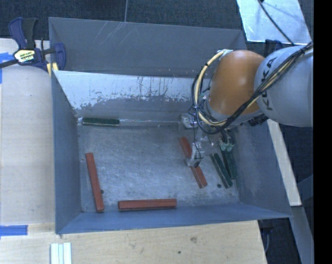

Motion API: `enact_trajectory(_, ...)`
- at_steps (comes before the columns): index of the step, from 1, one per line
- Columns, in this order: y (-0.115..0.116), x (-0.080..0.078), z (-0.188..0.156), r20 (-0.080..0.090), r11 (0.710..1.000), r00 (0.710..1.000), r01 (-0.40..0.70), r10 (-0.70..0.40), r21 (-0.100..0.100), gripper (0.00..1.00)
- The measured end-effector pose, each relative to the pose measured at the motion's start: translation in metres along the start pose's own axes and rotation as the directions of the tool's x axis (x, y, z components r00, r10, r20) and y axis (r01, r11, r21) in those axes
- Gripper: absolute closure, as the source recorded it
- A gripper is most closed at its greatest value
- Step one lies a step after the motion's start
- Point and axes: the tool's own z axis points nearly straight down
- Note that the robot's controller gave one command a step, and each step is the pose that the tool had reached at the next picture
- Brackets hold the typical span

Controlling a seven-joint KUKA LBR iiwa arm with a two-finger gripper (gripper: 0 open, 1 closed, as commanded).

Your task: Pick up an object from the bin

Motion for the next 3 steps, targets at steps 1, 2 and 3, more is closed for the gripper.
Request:
enact_trajectory(1, -0.0496, -0.0116, 0.0152, 0.003, 0.990, 0.990, -0.141, 0.141, -0.001, 0.00)
enact_trajectory(2, -0.0484, -0.0133, 0.0129, 0.008, 0.990, 0.990, -0.139, 0.139, -0.002, 1.00)
enact_trajectory(3, -0.0484, -0.0118, 0.0150, 0.003, 0.990, 0.990, -0.140, 0.140, -0.001, 0.00)
